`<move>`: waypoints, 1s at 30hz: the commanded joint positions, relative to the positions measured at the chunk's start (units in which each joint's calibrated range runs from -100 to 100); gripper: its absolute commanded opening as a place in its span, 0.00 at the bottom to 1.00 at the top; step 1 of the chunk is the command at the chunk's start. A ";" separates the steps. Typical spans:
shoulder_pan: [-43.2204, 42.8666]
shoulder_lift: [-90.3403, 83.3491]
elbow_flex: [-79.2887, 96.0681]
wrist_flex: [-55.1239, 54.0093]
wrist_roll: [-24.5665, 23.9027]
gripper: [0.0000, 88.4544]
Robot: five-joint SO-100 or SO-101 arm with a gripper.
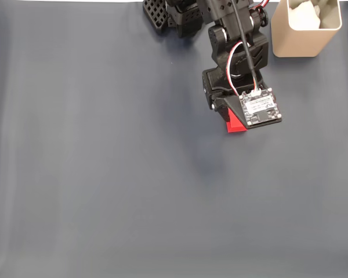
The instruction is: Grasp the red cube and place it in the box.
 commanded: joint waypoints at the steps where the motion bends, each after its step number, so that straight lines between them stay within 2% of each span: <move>1: -0.59 -0.54 -2.23 -0.58 0.44 0.36; 19: -0.94 -0.63 -2.87 0.16 1.56 0.17; 30: -1.44 -0.28 -4.51 2.37 2.25 0.10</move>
